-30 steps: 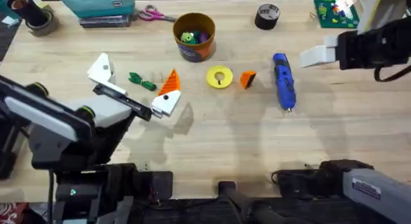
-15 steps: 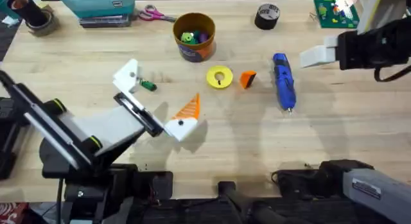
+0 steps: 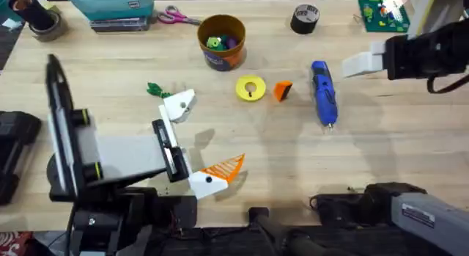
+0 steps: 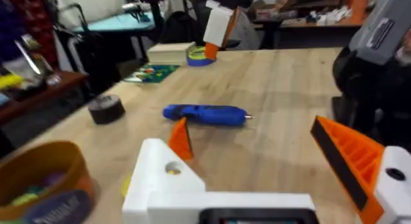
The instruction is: Pick up the gripper from the table and insert it into the empty holder that is missing its gripper. Then pick up a screw, insert it into the mounting hole, and use the screwdriver to tighten it. Finally, clean up the table by picking up the vegetable and placing it into the bucket.
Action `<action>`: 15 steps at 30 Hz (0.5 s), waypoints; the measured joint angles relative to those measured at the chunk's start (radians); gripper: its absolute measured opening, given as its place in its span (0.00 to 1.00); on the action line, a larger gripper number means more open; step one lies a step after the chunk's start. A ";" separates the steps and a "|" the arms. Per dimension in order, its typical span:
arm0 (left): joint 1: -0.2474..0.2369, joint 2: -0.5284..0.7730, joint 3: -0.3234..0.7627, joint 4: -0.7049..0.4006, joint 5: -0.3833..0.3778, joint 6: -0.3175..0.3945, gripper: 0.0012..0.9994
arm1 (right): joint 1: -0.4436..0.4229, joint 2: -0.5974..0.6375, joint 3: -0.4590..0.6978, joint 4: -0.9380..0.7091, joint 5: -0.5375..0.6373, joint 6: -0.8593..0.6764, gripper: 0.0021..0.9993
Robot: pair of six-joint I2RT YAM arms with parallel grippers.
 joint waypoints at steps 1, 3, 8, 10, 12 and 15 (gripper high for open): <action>0.000 0.000 0.000 -0.018 0.007 -0.021 0.99 | 0.000 0.000 0.000 0.000 0.000 0.000 1.00; 0.000 0.000 -0.001 -0.060 0.019 -0.056 0.99 | 0.000 0.000 0.000 0.000 0.000 0.000 1.00; 0.000 0.000 -0.008 -0.142 0.029 -0.096 0.99 | 0.000 0.000 0.000 0.000 0.000 0.000 1.00; 0.000 0.000 -0.013 -0.161 0.029 -0.104 0.99 | 0.000 0.000 0.000 0.000 0.000 0.000 1.00; 0.000 0.000 -0.015 -0.168 0.030 -0.109 0.99 | 0.000 0.000 0.000 0.000 0.000 0.000 1.00; 0.000 0.000 -0.015 -0.178 0.032 -0.111 0.99 | 0.000 0.000 0.000 0.000 0.000 0.000 1.00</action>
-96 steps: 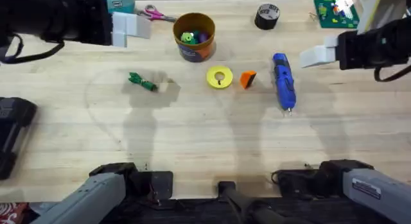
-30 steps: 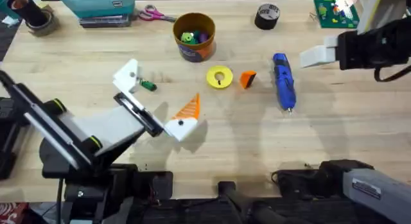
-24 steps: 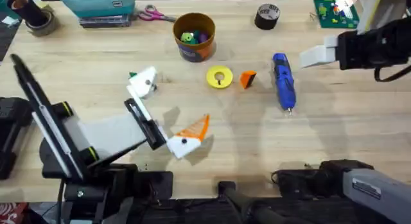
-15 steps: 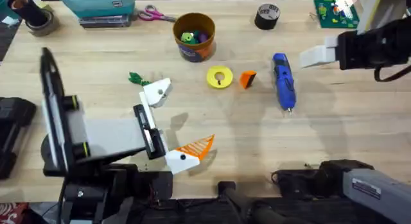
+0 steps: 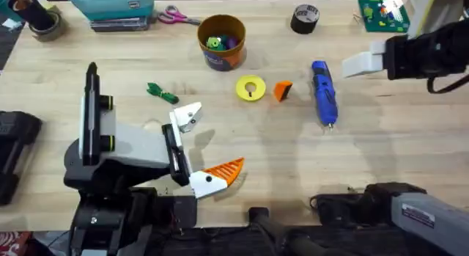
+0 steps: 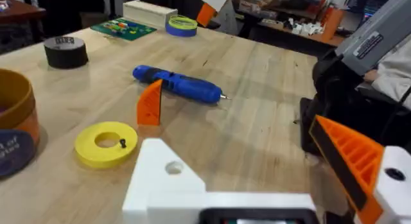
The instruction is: Pick up the gripper from the table and insert it into the empty holder that is missing its gripper. Then pick up a screw, insert it into the mounting hole, and use the screwdriver to tighten it. Finally, clean up the table by picking up the vegetable and placing it into the bucket.
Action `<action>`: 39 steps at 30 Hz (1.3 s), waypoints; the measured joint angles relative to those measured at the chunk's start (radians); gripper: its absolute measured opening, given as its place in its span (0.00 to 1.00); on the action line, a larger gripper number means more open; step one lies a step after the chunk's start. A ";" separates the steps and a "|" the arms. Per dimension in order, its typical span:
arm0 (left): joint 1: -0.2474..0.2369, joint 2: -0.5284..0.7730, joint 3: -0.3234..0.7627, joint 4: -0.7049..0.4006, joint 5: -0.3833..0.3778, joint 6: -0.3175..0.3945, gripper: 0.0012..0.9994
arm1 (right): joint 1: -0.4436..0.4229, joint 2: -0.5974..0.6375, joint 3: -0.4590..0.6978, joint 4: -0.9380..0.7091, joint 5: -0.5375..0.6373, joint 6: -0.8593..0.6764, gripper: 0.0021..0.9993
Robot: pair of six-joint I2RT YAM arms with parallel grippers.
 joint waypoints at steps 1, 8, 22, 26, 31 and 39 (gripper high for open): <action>0.000 0.000 0.000 -0.015 0.000 0.001 0.99 | 0.000 0.000 0.000 0.000 0.000 0.000 1.00; 0.000 0.000 0.000 -0.038 0.016 0.064 0.99 | 0.000 0.000 0.000 0.000 0.000 0.000 1.00; 0.000 0.000 0.000 -0.038 0.020 0.093 0.99 | 0.000 0.000 0.000 0.000 0.000 0.000 1.00; 0.000 0.000 0.000 -0.039 0.019 0.094 0.99 | 0.000 0.000 0.000 0.000 0.000 0.000 1.00; 0.000 0.000 0.000 -0.038 0.019 0.096 0.99 | 0.000 0.000 0.000 0.000 0.000 0.000 1.00; 0.000 0.000 0.000 -0.038 0.016 0.096 0.99 | 0.000 0.000 0.000 0.000 0.000 0.000 1.00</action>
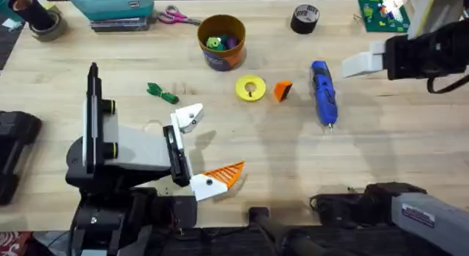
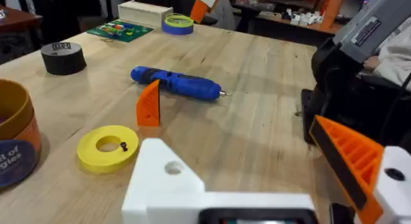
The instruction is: Pick up the gripper from the table and insert it into the empty holder that is missing its gripper. Then pick up a screw, insert it into the mounting hole, and use the screwdriver to tighten it. Finally, clean up the table by picking up the vegetable and placing it into the bucket.
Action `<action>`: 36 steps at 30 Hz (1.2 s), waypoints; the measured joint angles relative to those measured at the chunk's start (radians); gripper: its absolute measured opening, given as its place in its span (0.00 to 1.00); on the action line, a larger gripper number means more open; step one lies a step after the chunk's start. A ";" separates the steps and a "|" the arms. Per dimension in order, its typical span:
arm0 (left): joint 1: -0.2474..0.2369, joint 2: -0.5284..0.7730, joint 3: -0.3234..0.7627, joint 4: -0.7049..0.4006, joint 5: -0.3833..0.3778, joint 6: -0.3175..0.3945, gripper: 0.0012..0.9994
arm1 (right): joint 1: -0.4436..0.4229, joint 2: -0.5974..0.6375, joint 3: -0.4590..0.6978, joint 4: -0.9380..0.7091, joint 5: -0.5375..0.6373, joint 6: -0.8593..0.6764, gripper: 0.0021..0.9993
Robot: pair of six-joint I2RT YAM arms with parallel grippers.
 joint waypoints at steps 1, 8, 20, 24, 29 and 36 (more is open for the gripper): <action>0.000 0.000 0.000 0.000 0.000 0.000 0.99 | 0.000 0.000 0.000 0.000 0.000 0.000 1.00; 0.000 0.000 0.000 0.000 0.000 0.000 0.99 | 0.000 0.000 0.000 0.000 0.000 0.000 1.00; 0.000 0.000 0.000 0.000 0.000 0.000 0.99 | 0.000 0.000 0.000 0.000 0.000 0.000 1.00; 0.000 0.000 0.000 0.000 0.000 0.000 0.99 | 0.005 0.000 0.000 0.000 -0.006 0.002 1.00; 0.000 0.000 0.000 0.000 0.000 0.000 0.99 | 0.061 0.007 0.008 -0.010 -0.020 0.016 1.00; 0.000 0.000 0.000 0.000 0.000 0.000 0.99 | 0.184 0.173 0.205 -0.160 -0.026 0.075 1.00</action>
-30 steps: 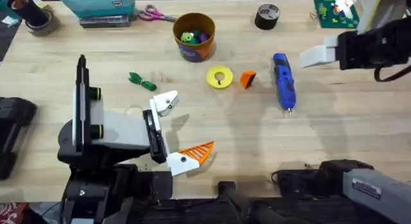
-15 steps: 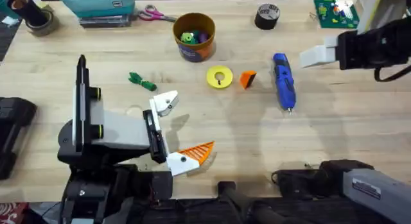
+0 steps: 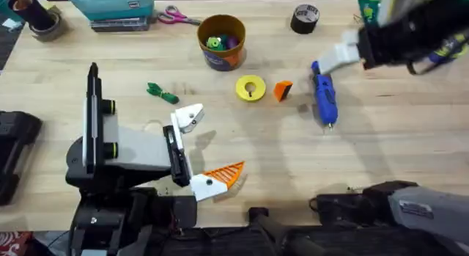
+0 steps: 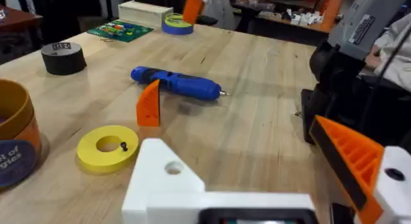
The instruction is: Pick up the gripper from the table and insert it into the empty holder that is missing its gripper. Then pick up a screw, insert it into the mounting hole, and use the screwdriver to tighten it. Finally, clean up the table by picking up the vegetable and placing it into the bucket.
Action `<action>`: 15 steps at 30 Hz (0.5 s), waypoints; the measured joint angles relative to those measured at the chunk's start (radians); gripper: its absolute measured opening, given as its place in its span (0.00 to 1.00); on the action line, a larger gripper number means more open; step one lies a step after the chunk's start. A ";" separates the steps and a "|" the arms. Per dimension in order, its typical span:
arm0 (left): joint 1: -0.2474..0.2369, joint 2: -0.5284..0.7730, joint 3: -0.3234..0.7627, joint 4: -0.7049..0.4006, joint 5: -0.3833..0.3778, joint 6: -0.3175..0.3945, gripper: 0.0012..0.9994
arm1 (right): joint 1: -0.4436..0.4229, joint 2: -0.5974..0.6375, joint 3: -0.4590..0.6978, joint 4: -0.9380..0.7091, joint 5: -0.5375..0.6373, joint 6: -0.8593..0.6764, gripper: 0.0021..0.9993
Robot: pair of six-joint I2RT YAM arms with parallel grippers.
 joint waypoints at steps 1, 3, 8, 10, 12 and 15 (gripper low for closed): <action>0.000 0.000 0.000 0.000 0.000 0.000 0.99 | 0.014 0.029 0.034 -0.011 0.000 0.007 1.00; 0.000 0.000 0.000 0.000 0.000 0.000 0.99 | 0.043 0.087 0.099 -0.021 0.000 0.024 1.00; 0.000 0.000 0.000 0.000 0.000 0.000 0.99 | 0.118 0.177 0.206 -0.021 0.000 0.059 1.00; 0.000 0.000 0.000 0.000 0.000 0.000 0.99 | 0.146 0.191 0.221 -0.018 0.000 0.076 1.00; 0.000 0.000 0.000 0.000 0.000 0.000 0.99 | 0.172 0.204 0.225 -0.019 0.000 0.089 1.00; 0.000 0.000 0.000 0.000 0.000 0.000 0.99 | 0.197 0.221 0.225 -0.019 0.000 0.097 1.00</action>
